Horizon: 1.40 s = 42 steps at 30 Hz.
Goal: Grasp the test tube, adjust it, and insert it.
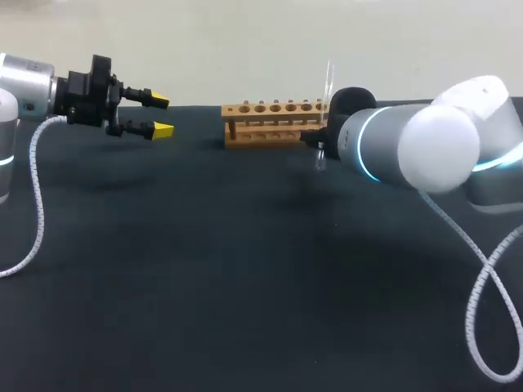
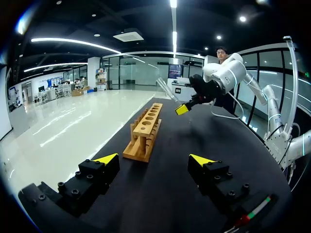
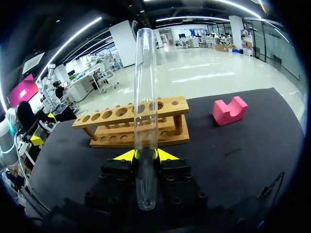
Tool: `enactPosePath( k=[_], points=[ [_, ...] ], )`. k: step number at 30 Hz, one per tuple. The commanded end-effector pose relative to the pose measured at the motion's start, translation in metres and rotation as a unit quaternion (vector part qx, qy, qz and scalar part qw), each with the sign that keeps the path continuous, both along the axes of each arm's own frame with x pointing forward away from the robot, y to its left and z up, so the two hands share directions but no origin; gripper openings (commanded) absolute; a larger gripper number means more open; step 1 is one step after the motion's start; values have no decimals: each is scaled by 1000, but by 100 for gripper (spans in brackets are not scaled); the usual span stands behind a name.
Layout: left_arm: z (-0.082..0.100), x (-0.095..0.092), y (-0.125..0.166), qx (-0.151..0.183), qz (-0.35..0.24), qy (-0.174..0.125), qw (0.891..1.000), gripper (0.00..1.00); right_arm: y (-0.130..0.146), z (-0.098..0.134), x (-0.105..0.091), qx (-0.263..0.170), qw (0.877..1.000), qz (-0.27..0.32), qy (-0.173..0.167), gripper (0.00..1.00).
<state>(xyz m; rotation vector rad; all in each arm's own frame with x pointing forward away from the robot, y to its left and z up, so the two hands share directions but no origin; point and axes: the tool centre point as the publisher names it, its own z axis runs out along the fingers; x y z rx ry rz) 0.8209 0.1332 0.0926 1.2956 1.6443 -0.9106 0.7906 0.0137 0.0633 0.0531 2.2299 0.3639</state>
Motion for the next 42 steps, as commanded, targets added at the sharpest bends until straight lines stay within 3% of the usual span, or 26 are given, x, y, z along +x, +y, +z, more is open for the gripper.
enactPosePath(
  k=[1,18,26,42],
  points=[
    [-1,0,0,-1,0,-1,1000,100,-9,19,-30,-6,1000,-19,-18,0],
    [-1,0,0,-1,0,-1,1000,100,-24,40,-58,-12,999,-27,-23,0],
    [-1,0,0,-1,0,-1,1000,100,-28,46,-59,-5,999,-27,-47,0],
    [-1,0,0,-1,0,-1,1000,100,-28,46,-59,-5,999,-27,-47,0]
  ],
)
